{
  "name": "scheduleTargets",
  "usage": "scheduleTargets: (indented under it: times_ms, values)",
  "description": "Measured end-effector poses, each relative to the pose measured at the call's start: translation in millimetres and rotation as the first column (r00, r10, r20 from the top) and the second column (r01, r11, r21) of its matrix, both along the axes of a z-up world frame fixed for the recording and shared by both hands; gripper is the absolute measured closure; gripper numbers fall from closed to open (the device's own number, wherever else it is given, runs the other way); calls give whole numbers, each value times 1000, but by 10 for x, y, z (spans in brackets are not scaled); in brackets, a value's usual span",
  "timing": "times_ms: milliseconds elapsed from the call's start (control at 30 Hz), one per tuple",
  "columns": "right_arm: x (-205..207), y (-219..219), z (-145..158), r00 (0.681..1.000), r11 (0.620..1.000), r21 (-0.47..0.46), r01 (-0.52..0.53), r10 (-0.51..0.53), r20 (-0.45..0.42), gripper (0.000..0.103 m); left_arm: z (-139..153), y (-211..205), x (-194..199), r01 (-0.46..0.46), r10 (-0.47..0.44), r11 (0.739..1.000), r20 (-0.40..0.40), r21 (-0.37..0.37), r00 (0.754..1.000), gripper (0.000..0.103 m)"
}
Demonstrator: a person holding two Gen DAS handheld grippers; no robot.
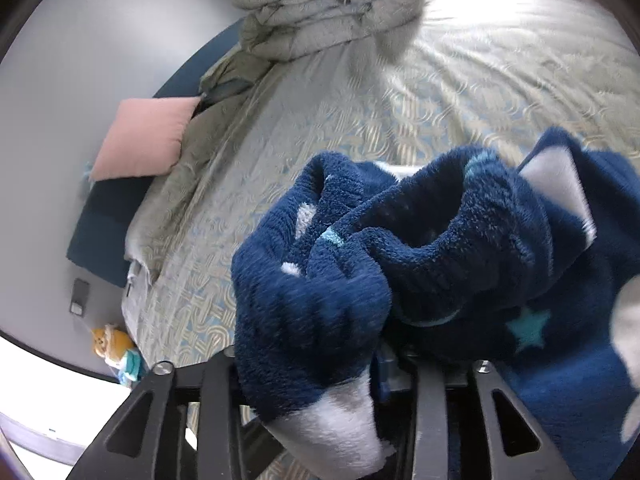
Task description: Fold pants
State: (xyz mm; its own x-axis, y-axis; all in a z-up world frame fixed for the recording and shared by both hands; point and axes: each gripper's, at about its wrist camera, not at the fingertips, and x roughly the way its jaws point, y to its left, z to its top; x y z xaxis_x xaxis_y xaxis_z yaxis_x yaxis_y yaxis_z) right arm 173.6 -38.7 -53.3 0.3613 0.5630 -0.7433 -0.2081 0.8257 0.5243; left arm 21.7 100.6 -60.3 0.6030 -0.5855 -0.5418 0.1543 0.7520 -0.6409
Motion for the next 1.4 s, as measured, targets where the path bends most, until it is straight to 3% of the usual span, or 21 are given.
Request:
scheduleTargets:
  times_ms: [133, 333, 433, 533, 700, 900, 1000, 1067, 1100, 1200, 1400]
  values:
    - [-53, 86, -31, 999, 998, 52, -36, 36, -9, 29, 68, 409, -123, -115, 115, 993, -2, 23, 993, 26]
    - [-180, 16, 141, 997, 979, 190, -70, 64, 39, 29, 396, 655, -117, -193, 191, 981, 82, 28, 978, 26]
    - [-240, -237, 298, 995, 956, 288, -55, 30, 90, 29, 615, 476, 47, -149, 144, 988, 141, 26, 979, 26]
    - [-292, -643, 456, 988, 951, 307, 38, -81, 130, 29, 785, 251, 328, -89, 78, 995, 193, 49, 978, 26]
    - [-372, -1319, 448, 965, 912, 364, 188, -240, 104, 37, 938, -365, 622, 24, -48, 993, 219, 112, 975, 26]
    - [-451, -1738, 303, 941, 893, 340, 295, -333, 58, 55, 786, -835, 1048, 45, -106, 946, 176, 321, 979, 35]
    - [-463, -1872, 173, 934, 887, 327, 326, -355, 30, 58, 576, -731, 1252, -54, 2, 912, 127, 407, 992, 41]
    - [-457, -1908, 100, 932, 889, 308, 339, -363, 22, 58, 381, -535, 1379, -138, 123, 882, 62, 451, 990, 41]
    - [-454, -1913, 50, 931, 890, 299, 344, -365, 14, 58, 281, -435, 1420, -161, 166, 874, 30, 458, 986, 40]
    - [-432, -1903, -98, 930, 892, 278, 356, -367, -12, 58, -22, -161, 1460, -177, 220, 887, -54, 427, 974, 36]
    - [-474, -1799, -296, 936, 920, 188, 344, -351, 8, 67, -29, -27, 1330, -210, 247, 893, -42, 398, 968, 33]
